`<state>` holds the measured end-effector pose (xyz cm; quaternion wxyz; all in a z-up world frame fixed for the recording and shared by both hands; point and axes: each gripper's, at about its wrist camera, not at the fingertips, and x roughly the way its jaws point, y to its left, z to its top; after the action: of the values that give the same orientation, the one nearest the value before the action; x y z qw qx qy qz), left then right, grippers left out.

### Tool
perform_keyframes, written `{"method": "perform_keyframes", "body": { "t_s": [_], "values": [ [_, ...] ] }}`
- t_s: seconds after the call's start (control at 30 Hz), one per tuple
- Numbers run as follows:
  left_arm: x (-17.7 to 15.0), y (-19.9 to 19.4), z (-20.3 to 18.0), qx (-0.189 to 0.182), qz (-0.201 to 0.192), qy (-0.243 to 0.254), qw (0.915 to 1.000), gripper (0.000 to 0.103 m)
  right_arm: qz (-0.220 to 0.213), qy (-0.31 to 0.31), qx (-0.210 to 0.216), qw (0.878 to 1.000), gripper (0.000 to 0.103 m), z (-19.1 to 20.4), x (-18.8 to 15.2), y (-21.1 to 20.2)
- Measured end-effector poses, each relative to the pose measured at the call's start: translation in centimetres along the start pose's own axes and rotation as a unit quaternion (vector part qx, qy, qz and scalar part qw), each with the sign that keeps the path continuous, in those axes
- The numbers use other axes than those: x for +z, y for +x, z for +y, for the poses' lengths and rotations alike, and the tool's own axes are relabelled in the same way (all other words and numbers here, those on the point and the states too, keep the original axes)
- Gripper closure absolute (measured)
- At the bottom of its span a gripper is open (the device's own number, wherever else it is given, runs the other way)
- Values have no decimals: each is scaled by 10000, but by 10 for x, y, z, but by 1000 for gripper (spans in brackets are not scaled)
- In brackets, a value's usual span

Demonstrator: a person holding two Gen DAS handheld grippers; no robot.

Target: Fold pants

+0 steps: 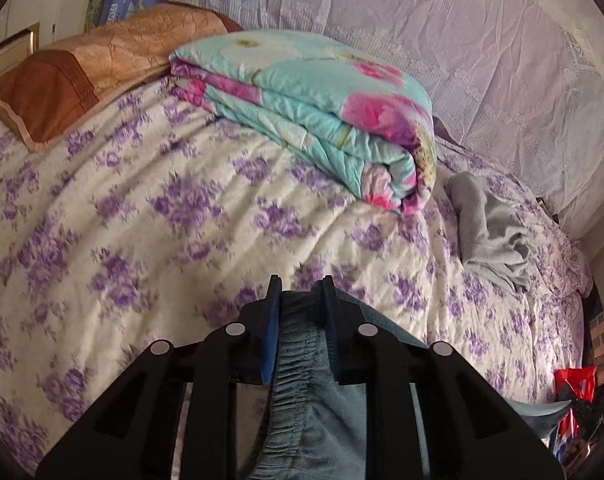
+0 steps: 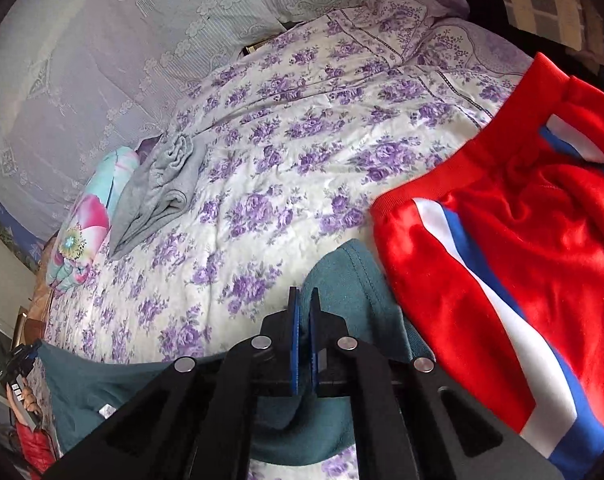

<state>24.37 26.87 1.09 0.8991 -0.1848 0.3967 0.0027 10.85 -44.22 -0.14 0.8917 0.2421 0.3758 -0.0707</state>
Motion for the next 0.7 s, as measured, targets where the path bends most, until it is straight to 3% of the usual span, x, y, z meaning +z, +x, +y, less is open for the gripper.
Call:
{"method": "perform_keyframes", "body": {
  "t_s": [0.07,0.2,0.3,0.33,0.37,0.4,0.43,0.47,0.7],
  "values": [
    [11,7,-1,141,-55,-20,9999,84,16,-25,-26,10000,99,9,10,16],
    [13,39,1,401,210,-112,9989,84,163,-81,-433,9989,98,16,26,59],
    [0,58,2,668,454,38,9967,80,485,-393,-988,9931,84,16,31,81],
    [-3,58,3,793,466,109,9957,78,410,-443,-1116,9919,67,15,29,78],
    [-6,53,6,885,412,165,9951,67,247,-431,-1075,9930,62,13,28,69],
    [-8,46,9,900,321,203,9952,59,113,-391,-964,9945,63,10,26,58],
    [-9,35,13,896,205,209,9956,44,46,-355,-860,9957,63,7,24,47],
    [-10,24,17,886,102,197,9958,38,-5,-328,-793,9963,63,4,22,36],
    [-45,-32,51,572,229,70,9981,37,104,155,-537,9984,68,-31,-15,0]
  ]
}}
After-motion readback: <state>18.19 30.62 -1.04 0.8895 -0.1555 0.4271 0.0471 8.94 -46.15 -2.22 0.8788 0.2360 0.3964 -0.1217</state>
